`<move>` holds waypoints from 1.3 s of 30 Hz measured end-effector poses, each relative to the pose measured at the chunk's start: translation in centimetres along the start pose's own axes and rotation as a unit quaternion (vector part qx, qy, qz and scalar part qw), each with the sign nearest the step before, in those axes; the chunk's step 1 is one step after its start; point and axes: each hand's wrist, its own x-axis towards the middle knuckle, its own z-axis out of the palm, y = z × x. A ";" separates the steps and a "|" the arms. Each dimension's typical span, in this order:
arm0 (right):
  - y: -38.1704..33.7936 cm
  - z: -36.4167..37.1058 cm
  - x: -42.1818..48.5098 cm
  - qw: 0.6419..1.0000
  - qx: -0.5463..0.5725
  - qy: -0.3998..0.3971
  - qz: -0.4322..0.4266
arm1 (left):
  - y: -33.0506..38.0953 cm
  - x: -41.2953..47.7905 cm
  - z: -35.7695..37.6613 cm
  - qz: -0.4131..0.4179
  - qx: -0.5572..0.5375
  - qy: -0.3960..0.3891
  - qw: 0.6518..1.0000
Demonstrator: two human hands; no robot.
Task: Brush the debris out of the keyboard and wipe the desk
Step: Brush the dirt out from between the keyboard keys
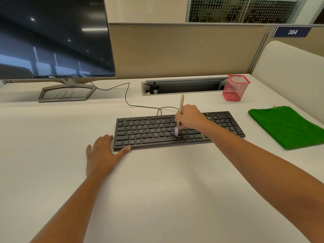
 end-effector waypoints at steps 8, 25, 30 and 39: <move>0.2 0.3 0.2 0.999 -0.020 -0.031 -0.008 | 0.0 0.0 0.0 0.000 -0.001 -0.002 1.000; -0.4 -1.0 0.1 0.986 -0.163 0.020 -0.021 | -0.2 0.2 0.2 0.000 0.003 -0.001 1.000; 0.1 -0.4 -0.3 1.000 -0.013 0.019 -0.021 | -0.3 0.2 0.3 0.001 0.007 -0.002 1.000; 0.8 -0.7 -0.8 1.000 0.012 -0.015 0.012 | -0.4 0.3 0.3 0.004 0.009 0.000 1.000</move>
